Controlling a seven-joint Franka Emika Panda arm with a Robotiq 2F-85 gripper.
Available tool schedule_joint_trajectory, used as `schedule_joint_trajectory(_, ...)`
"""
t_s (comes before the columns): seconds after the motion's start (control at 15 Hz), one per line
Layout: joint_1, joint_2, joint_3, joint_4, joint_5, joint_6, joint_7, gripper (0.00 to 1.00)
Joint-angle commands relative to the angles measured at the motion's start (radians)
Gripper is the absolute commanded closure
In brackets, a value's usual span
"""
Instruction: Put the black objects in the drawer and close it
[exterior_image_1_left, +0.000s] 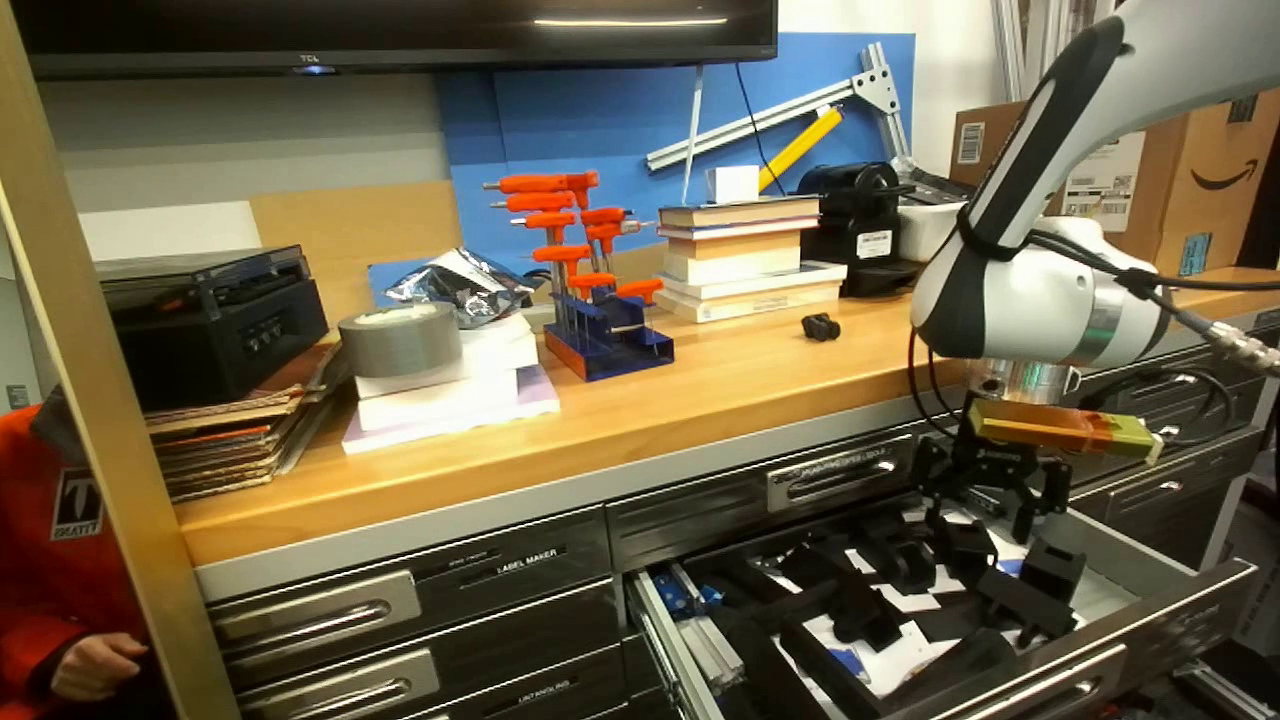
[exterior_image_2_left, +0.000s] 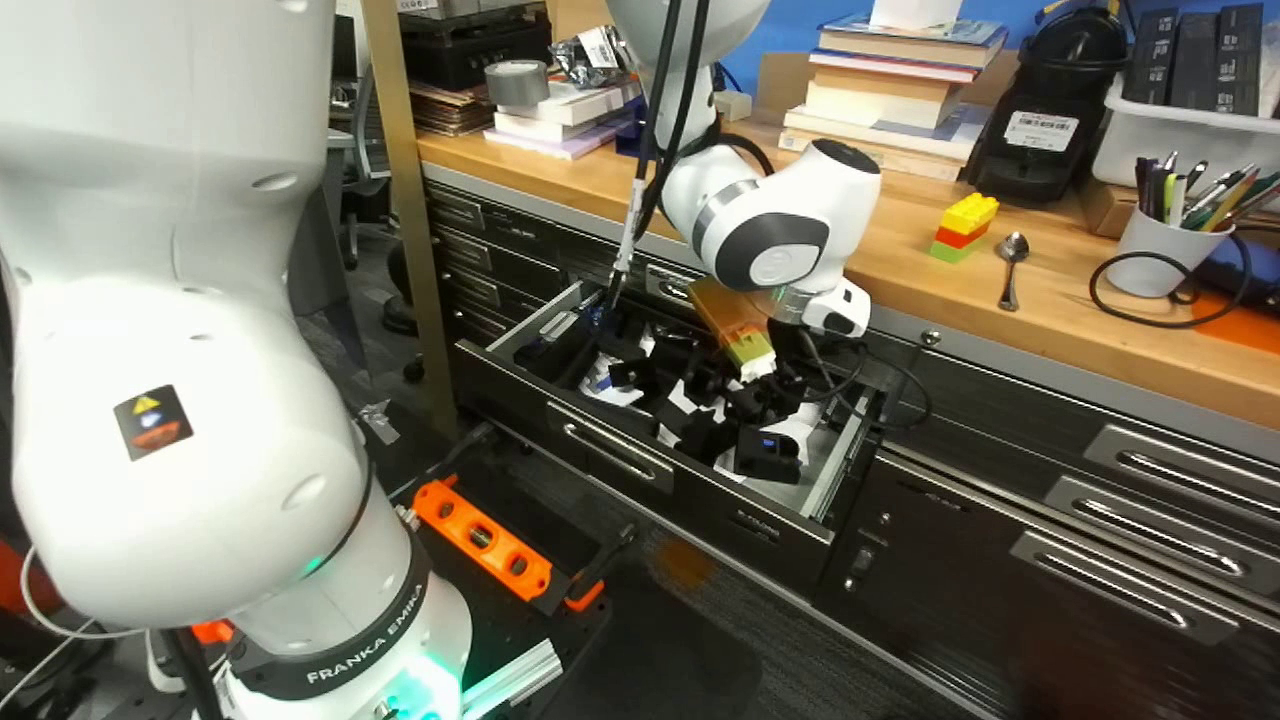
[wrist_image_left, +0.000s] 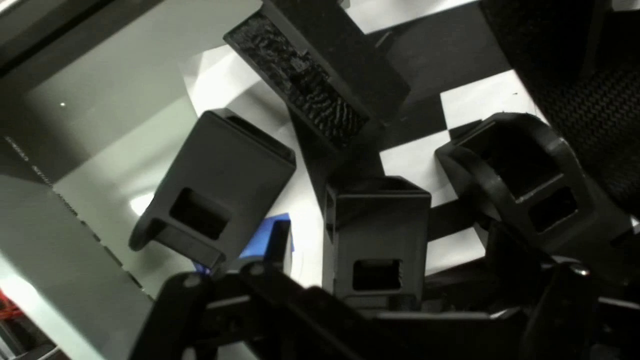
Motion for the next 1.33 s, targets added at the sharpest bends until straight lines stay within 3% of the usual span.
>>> schedule_joint_trajectory(0.0,0.019,-0.158,-0.015,-0.095,-0.042,-0.061,0.022,0.0)
schedule_joint_trajectory(0.27,0.029,-0.336,-0.026,-0.18,-0.1,-0.183,0.016,0.0)
schedule_joint_trajectory(0.47,0.045,-0.479,-0.018,-0.236,-0.134,-0.19,0.016,0.0)
schedule_joint_trajectory(0.87,0.114,-0.699,0.005,-0.27,-0.095,-0.067,0.008,0.0)
schedule_joint_trajectory(1.27,0.231,-0.723,-0.011,-0.24,0.006,0.181,-0.032,0.0)
